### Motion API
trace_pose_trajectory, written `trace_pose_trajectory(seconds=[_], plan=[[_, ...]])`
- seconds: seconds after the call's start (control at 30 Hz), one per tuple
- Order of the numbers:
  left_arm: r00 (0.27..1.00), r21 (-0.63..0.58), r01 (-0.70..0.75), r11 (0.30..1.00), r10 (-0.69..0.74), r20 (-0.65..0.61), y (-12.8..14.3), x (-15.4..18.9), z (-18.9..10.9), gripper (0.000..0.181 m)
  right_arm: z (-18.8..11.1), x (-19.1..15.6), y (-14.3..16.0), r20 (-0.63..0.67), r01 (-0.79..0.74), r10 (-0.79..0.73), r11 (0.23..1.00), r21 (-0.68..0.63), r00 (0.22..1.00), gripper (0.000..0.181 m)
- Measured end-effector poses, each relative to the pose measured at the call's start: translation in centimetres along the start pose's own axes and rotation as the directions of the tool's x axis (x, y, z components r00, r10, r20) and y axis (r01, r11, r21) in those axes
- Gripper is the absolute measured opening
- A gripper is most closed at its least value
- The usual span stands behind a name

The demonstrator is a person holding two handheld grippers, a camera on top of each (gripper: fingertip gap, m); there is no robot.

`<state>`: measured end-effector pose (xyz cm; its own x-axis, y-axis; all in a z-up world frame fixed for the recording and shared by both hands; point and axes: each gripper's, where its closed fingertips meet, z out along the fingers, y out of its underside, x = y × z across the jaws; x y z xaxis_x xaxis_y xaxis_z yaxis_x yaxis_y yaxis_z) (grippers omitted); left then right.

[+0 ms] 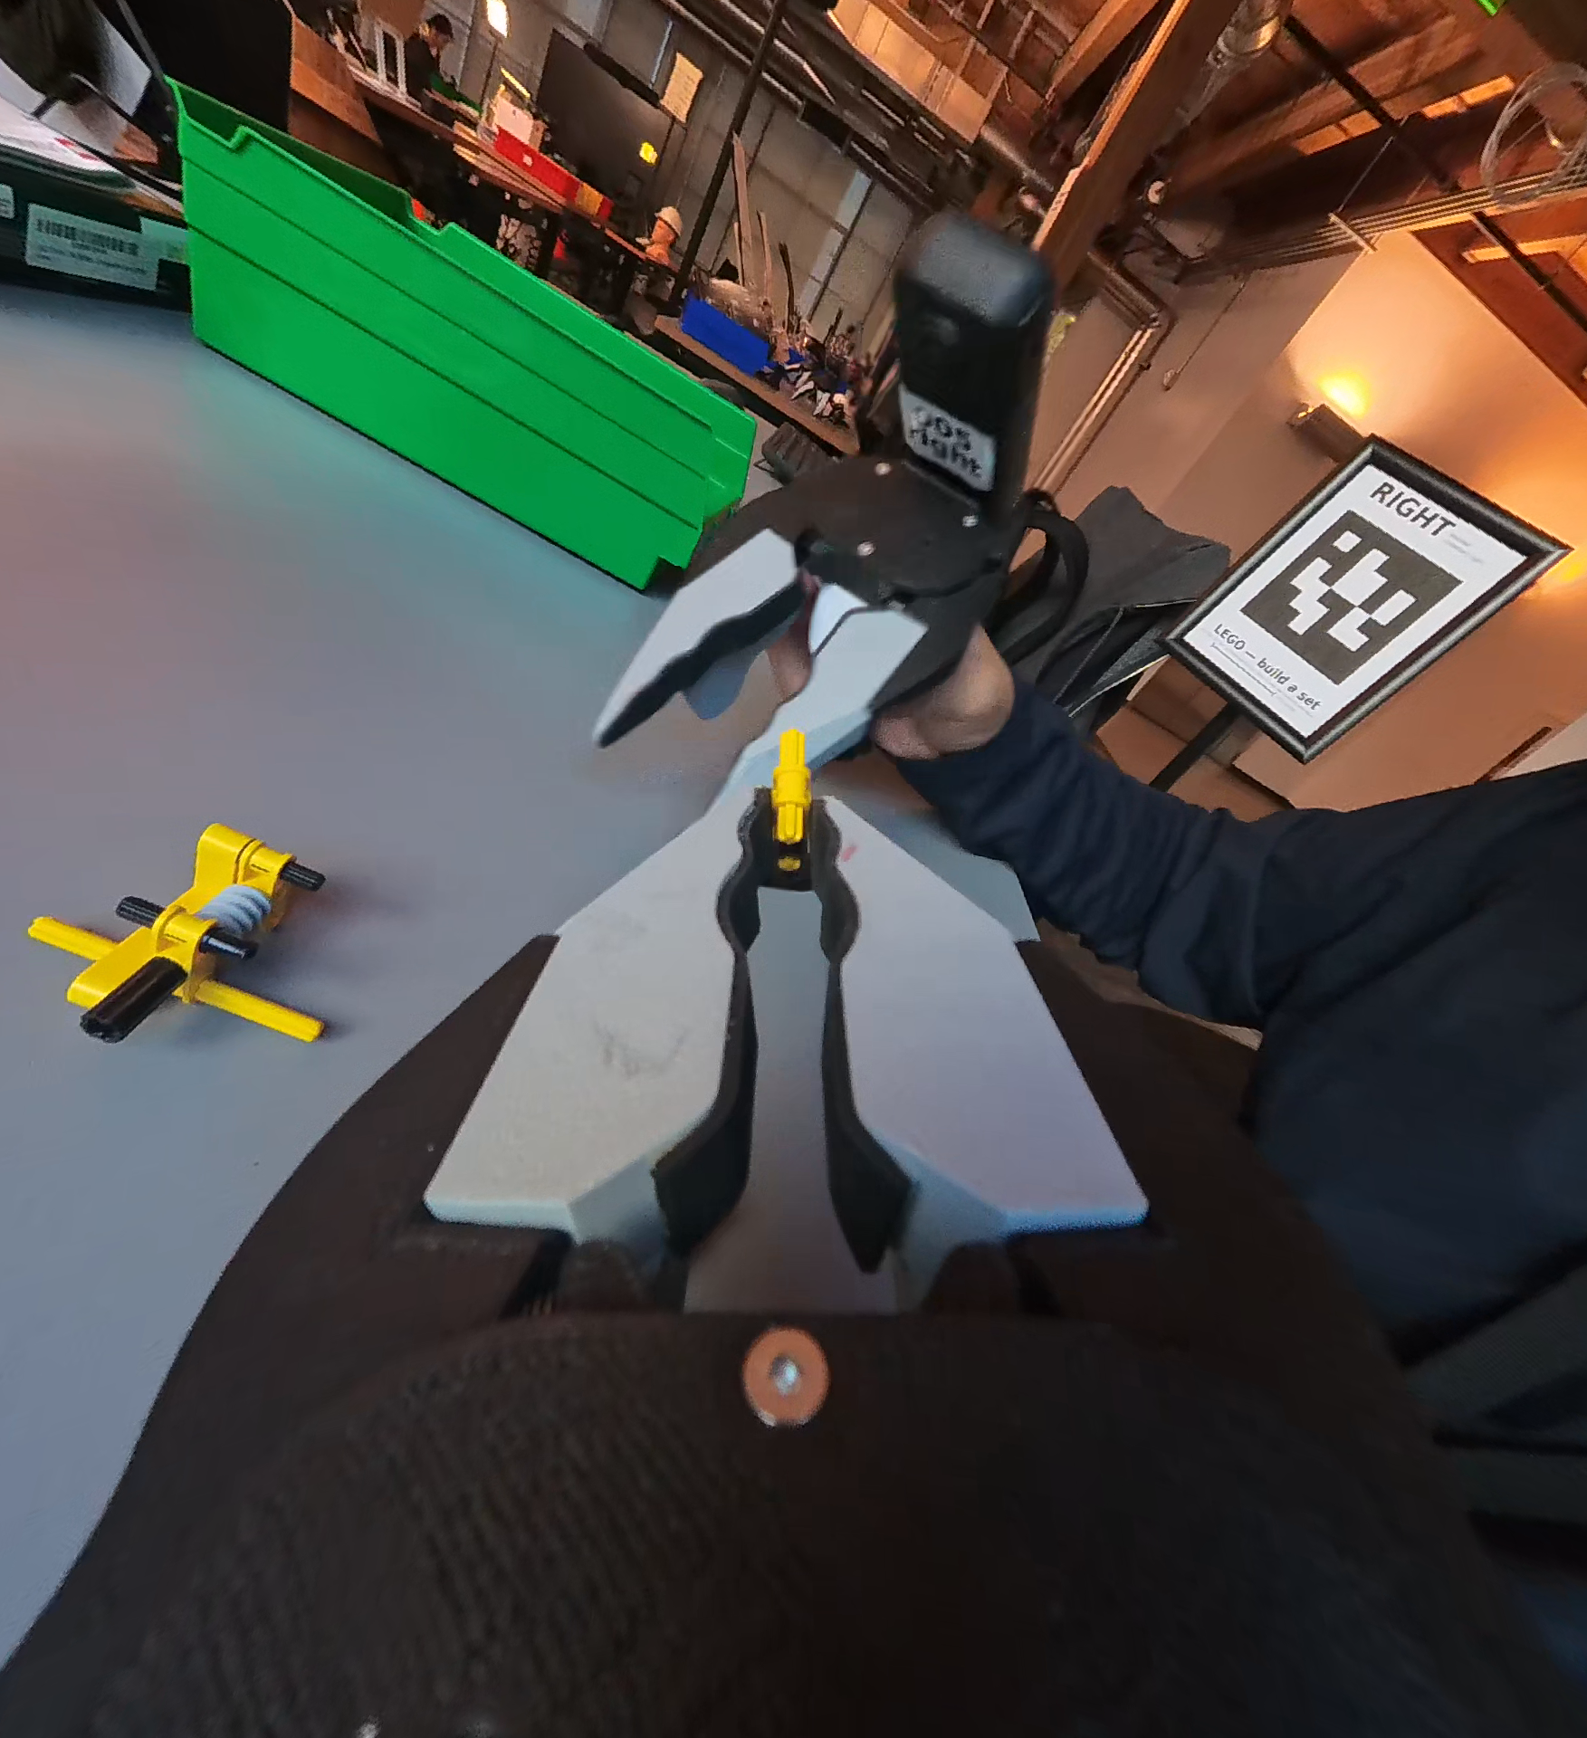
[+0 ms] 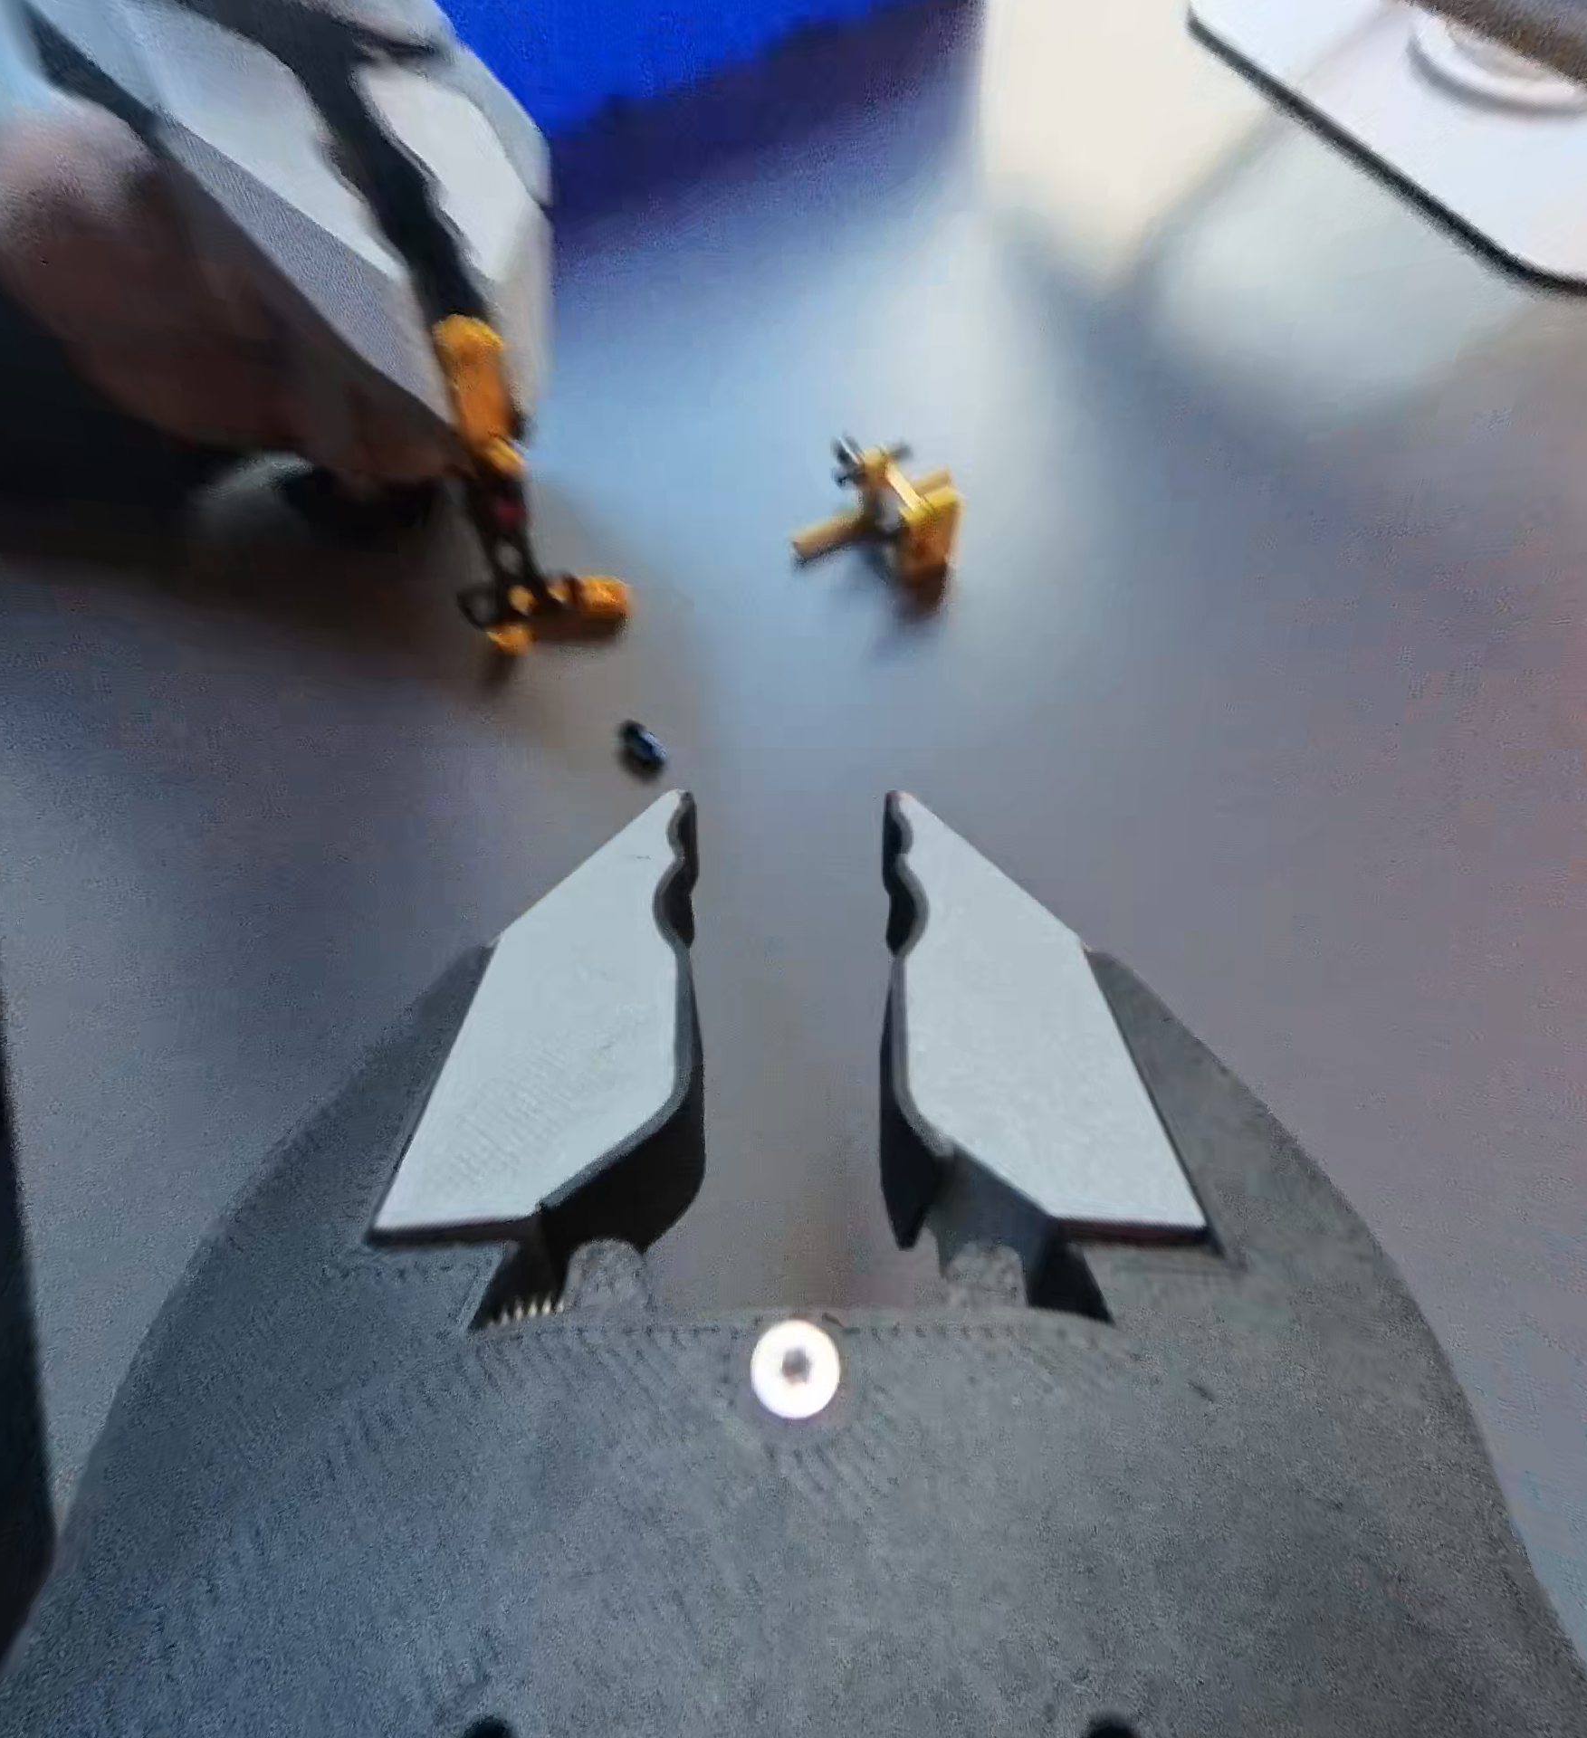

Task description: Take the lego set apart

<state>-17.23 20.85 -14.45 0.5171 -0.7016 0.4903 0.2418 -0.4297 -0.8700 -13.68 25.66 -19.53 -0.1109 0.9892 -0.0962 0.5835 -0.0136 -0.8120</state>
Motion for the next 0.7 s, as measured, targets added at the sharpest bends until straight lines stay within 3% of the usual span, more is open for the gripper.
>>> trace_pose_trajectory(seconds=[0.07,0.17,0.27,0.53,0.7], plan=[[1.000,-0.001,-0.005,1.000,0.005,-0.011,0.0,0.2,0.1,0.005,-0.2,-3.4,-2.8,0.155,-0.019,-0.001,0.992,0.128,0.988,0.031],[1.000,-0.009,-0.011,1.000,0.011,-0.024,0.2,0.5,0.4,0.005,0.4,-6.0,-4.7,0.287,-0.062,0.007,0.981,0.183,0.958,0.025],[0.999,-0.008,-0.022,1.000,0.021,-0.039,0.2,0.9,0.5,0.005,1.0,-6.1,-4.9,0.329,-0.105,0.045,0.980,0.169,0.943,0.006],[0.998,0.007,0.013,1.000,-0.012,-0.066,0.2,1.3,0.6,0.005,0.9,-6.2,-5.4,0.368,-0.175,0.090,0.963,0.205,0.925,0.004],[1.000,0.042,-0.008,0.999,0.007,0.013,-0.7,1.0,0.4,0.006,0.4,-5.3,-6.8,0.503,-0.437,0.257,0.854,0.281,0.825,0.003]])
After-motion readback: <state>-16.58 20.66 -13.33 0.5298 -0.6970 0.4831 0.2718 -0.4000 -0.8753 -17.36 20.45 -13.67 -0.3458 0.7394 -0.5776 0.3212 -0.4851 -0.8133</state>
